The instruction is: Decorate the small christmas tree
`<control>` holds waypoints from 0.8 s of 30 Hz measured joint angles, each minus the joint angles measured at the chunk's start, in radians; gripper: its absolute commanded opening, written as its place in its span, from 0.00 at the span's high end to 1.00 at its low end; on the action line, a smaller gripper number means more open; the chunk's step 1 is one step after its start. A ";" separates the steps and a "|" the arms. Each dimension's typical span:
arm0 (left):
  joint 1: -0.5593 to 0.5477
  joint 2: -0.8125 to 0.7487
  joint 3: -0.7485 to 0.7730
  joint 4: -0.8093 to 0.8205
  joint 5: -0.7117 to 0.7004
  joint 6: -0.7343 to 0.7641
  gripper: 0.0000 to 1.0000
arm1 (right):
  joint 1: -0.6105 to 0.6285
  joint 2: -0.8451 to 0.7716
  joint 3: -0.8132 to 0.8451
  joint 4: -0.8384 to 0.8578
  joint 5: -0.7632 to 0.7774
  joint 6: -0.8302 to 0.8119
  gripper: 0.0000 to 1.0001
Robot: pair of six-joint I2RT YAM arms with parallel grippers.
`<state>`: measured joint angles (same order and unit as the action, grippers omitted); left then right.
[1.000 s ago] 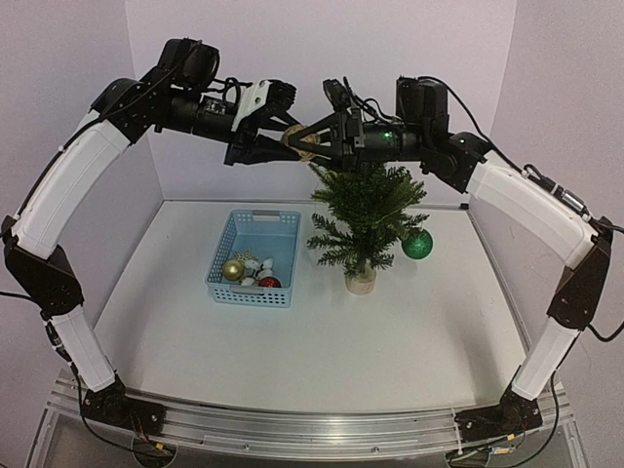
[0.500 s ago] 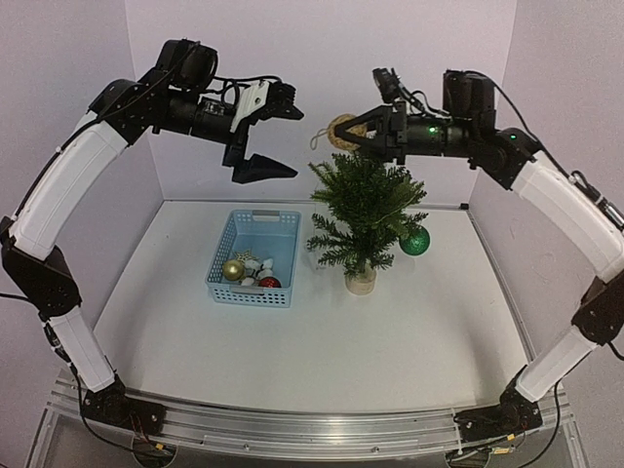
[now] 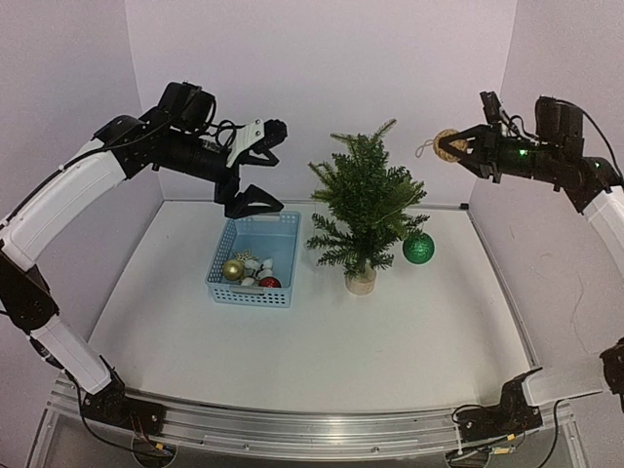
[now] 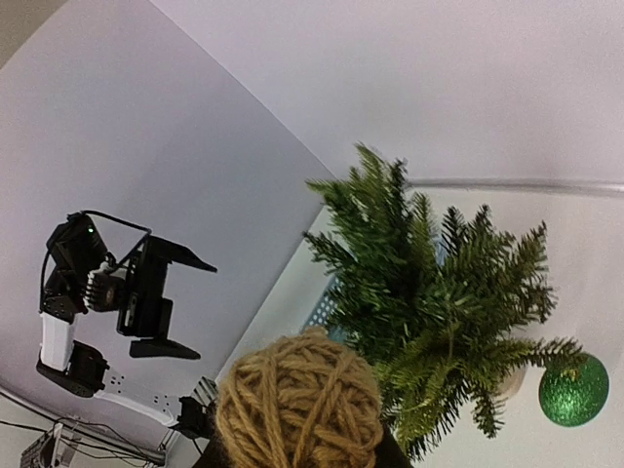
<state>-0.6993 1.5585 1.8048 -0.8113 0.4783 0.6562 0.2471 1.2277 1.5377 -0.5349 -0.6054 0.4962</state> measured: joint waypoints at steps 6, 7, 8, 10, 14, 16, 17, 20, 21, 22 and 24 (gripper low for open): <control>0.090 -0.084 -0.237 0.160 -0.012 -0.148 0.01 | -0.060 0.004 -0.121 -0.039 -0.064 -0.011 1.00; 0.090 -0.094 -0.268 0.175 -0.011 -0.166 0.01 | -0.082 -0.008 -0.138 -0.048 -0.069 -0.011 1.00; 0.088 -0.103 -0.296 0.189 -0.010 -0.180 0.01 | -0.106 -0.020 -0.150 -0.058 -0.072 -0.010 1.00; 0.084 -0.108 -0.331 0.215 -0.009 -0.204 0.01 | -0.147 -0.042 -0.154 -0.063 -0.078 -0.010 1.00; 0.080 -0.108 -0.358 0.252 -0.005 -0.237 0.01 | -0.164 -0.061 -0.153 -0.056 -0.087 -0.009 1.00; 0.080 -0.108 -0.360 0.270 -0.002 -0.243 0.01 | -0.165 -0.061 -0.153 -0.057 -0.091 -0.009 1.00; 0.080 -0.108 -0.361 0.278 -0.001 -0.246 0.01 | -0.167 -0.061 -0.155 -0.056 -0.094 -0.008 1.00; 0.080 -0.108 -0.362 0.293 -0.002 -0.247 0.00 | -0.175 -0.058 -0.176 -0.049 -0.106 -0.006 1.00; 0.080 -0.108 -0.362 0.295 -0.001 -0.247 0.00 | -0.175 -0.052 -0.182 -0.049 -0.110 -0.006 1.00; 0.080 -0.108 -0.362 0.297 -0.001 -0.247 0.00 | -0.175 -0.040 -0.185 -0.049 -0.116 -0.006 1.00; 0.080 -0.108 -0.362 0.298 -0.001 -0.246 0.00 | -0.175 -0.011 -0.185 -0.041 -0.130 -0.007 1.00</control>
<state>-0.6189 1.4509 1.4429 -0.5133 0.4770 0.4100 0.0723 1.2167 1.3528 -0.5762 -0.7357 0.4896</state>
